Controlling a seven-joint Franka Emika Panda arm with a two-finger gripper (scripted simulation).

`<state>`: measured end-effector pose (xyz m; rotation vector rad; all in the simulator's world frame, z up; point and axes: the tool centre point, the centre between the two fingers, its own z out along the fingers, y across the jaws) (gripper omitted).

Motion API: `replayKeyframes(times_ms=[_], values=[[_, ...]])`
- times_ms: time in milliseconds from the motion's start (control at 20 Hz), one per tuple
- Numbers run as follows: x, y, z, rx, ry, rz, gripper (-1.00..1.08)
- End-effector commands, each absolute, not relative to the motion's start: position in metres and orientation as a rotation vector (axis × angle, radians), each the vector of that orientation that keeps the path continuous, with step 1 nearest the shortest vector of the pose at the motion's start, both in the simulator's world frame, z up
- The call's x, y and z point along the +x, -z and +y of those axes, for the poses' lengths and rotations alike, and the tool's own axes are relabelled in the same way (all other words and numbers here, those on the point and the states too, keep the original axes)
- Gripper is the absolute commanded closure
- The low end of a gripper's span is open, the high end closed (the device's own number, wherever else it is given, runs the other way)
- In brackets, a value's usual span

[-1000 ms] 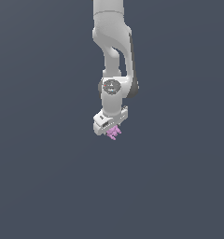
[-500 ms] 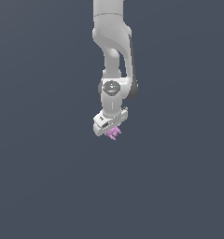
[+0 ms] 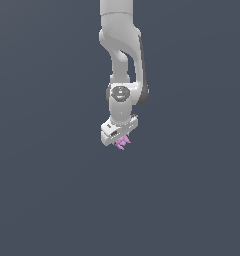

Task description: Pick up the object and move it to a goal position.

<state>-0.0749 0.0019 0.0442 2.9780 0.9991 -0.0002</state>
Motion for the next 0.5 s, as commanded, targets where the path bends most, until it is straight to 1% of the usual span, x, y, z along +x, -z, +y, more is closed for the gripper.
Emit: replayKeyframes(times_ms=[0, 450], values=[[-0.072, -0.051, 0.006, 2.977, -0.001, 1.0, 1.08], [-0.05, -0.101, 0.037, 2.978, -0.001, 1.001, 1.08]])
